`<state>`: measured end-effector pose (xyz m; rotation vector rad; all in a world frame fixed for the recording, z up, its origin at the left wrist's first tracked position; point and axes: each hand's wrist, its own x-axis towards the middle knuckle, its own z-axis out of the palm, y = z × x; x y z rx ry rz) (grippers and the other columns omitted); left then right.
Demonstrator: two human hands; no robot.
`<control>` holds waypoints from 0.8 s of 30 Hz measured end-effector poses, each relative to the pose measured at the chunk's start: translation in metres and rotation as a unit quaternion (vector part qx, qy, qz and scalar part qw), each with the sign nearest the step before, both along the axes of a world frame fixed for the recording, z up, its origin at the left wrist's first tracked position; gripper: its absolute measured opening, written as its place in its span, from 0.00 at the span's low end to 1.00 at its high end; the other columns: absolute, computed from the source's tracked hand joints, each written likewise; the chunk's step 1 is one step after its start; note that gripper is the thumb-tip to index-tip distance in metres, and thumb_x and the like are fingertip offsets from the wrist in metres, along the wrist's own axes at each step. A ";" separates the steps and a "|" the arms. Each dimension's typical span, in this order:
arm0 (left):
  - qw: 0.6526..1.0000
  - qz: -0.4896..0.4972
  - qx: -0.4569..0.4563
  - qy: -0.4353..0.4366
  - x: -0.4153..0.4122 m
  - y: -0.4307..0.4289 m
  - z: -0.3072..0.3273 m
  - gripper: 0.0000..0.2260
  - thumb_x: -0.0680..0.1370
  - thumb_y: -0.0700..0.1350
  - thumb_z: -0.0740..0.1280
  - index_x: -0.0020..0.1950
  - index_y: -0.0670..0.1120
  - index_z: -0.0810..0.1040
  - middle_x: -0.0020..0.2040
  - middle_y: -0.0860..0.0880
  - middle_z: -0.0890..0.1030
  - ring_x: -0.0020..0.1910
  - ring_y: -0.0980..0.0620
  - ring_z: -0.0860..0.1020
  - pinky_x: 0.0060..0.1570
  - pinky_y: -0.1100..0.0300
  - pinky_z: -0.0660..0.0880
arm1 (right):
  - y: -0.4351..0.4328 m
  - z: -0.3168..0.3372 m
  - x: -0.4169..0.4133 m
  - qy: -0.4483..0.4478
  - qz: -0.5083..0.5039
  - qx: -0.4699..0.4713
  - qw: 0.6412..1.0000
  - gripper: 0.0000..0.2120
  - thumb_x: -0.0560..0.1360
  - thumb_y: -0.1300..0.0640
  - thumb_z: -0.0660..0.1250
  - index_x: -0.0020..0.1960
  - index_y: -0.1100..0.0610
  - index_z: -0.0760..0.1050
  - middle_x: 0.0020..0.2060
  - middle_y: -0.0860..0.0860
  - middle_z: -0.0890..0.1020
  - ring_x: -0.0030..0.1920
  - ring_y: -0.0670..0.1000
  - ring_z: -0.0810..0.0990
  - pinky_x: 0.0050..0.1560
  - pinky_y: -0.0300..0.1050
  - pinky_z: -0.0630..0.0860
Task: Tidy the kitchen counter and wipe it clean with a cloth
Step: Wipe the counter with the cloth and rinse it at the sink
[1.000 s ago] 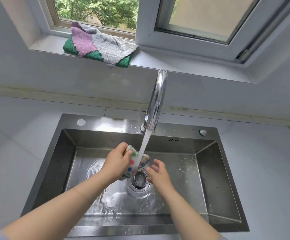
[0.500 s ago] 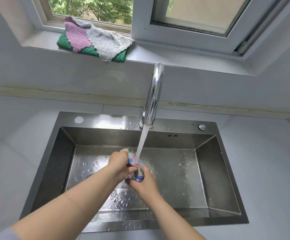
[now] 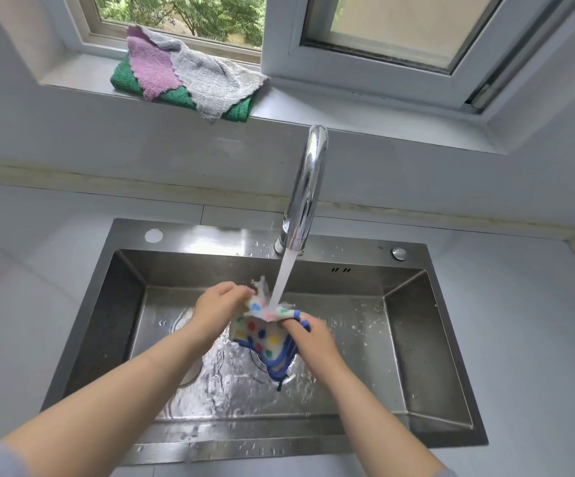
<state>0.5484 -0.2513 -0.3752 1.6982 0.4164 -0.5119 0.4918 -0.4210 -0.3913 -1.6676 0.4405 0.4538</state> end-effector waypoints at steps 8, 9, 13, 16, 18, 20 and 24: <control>0.998 -0.020 0.004 0.057 0.000 0.001 -0.019 0.22 0.66 0.57 0.73 0.49 0.43 0.75 0.49 0.43 0.79 0.44 0.43 0.79 0.42 0.48 0.78 | 0.008 -0.020 0.010 0.119 -0.147 0.061 0.980 0.23 0.70 0.42 0.67 0.48 0.63 0.81 0.47 0.62 0.84 0.51 0.61 0.83 0.56 0.58 0.76; 0.997 -0.029 0.020 0.066 -0.001 0.001 -0.019 0.19 0.69 0.51 0.74 0.52 0.43 0.74 0.50 0.43 0.78 0.43 0.45 0.79 0.38 0.52 0.77 | 0.007 -0.019 0.010 0.130 -0.155 0.076 0.976 0.21 0.73 0.45 0.66 0.48 0.64 0.80 0.47 0.62 0.84 0.51 0.62 0.82 0.58 0.59 0.76; 0.990 -0.046 0.045 0.127 -0.007 0.006 -0.025 0.27 0.65 0.44 0.79 0.57 0.41 0.70 0.52 0.41 0.78 0.45 0.44 0.81 0.34 0.54 0.78 | 0.008 -0.022 0.009 0.143 -0.151 0.069 0.976 0.11 0.76 0.56 0.65 0.44 0.65 0.78 0.46 0.65 0.82 0.47 0.61 0.81 0.56 0.59 0.76; 0.990 -0.035 0.038 0.128 -0.007 0.006 -0.029 0.19 0.69 0.38 0.75 0.55 0.43 0.72 0.49 0.38 0.79 0.41 0.39 0.82 0.42 0.42 0.80 | 0.012 -0.026 0.008 0.142 -0.133 0.063 0.979 0.14 0.68 0.57 0.67 0.47 0.68 0.77 0.49 0.68 0.81 0.50 0.64 0.82 0.58 0.64 0.74; 0.993 -0.024 0.020 0.112 -0.007 0.004 -0.032 0.10 0.73 0.34 0.70 0.51 0.43 0.75 0.48 0.36 0.80 0.38 0.38 0.82 0.42 0.40 0.80 | 0.014 -0.024 0.008 0.131 -0.116 0.048 0.983 0.11 0.69 0.59 0.66 0.49 0.64 0.77 0.52 0.65 0.81 0.49 0.61 0.81 0.54 0.57 0.77; 0.995 -0.026 0.016 0.090 -0.007 0.000 -0.029 0.05 0.74 0.34 0.68 0.48 0.41 0.77 0.47 0.36 0.81 0.38 0.38 0.81 0.42 0.42 0.81 | 0.012 -0.015 0.013 0.102 -0.078 -0.019 0.992 0.14 0.75 0.59 0.64 0.59 0.61 0.74 0.56 0.58 0.80 0.51 0.53 0.78 0.54 0.47 0.74; 0.997 -0.031 0.028 0.065 -0.008 -0.001 -0.028 0.04 0.75 0.39 0.70 0.49 0.42 0.79 0.45 0.40 0.82 0.38 0.40 0.82 0.39 0.49 0.79 | 0.004 0.018 0.042 -0.012 -0.097 -0.055 0.994 0.15 0.80 0.50 0.59 0.63 0.56 0.72 0.54 0.52 0.78 0.57 0.53 0.77 0.61 0.52 0.74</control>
